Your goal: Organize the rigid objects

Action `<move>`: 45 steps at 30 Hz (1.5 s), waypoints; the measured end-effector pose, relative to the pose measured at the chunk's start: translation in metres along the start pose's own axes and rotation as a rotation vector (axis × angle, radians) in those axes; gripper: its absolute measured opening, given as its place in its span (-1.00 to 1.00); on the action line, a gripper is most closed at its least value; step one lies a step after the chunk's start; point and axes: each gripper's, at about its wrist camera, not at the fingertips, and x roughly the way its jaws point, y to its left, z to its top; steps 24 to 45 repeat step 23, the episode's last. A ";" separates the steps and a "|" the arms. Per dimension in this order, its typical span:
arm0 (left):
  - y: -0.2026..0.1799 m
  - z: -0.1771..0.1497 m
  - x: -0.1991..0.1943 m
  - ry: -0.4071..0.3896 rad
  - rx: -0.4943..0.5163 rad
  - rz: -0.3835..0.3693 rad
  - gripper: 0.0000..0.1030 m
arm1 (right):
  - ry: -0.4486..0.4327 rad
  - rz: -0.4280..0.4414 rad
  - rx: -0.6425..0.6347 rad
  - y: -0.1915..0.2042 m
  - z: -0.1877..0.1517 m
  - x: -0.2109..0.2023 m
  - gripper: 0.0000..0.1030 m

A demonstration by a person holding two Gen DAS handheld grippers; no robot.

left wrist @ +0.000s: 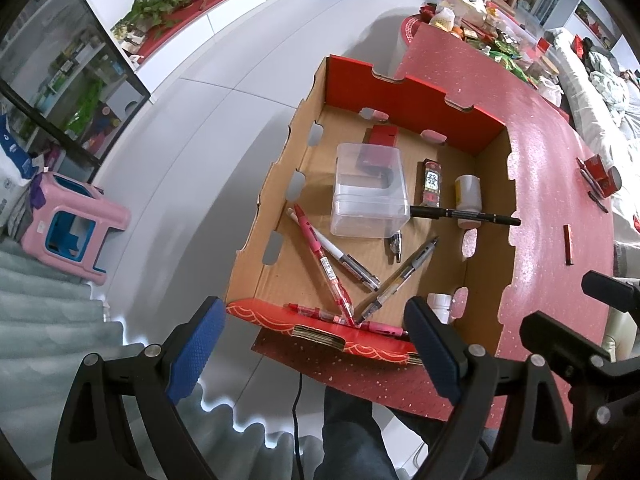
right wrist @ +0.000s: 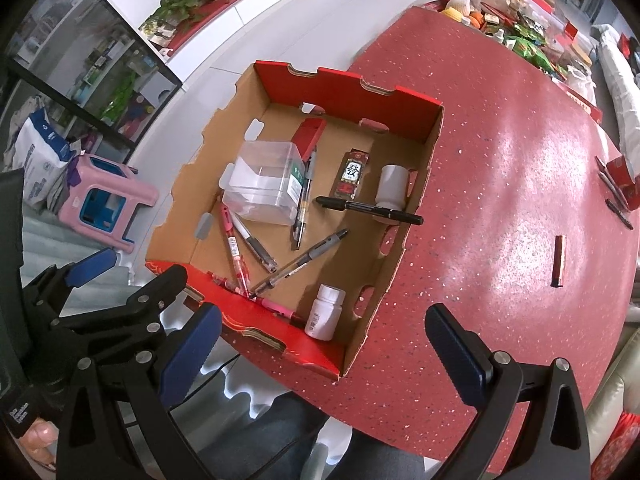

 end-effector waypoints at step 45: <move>0.000 0.006 0.001 -0.014 0.014 0.006 0.80 | -0.001 -0.004 -0.020 0.004 0.006 -0.005 0.99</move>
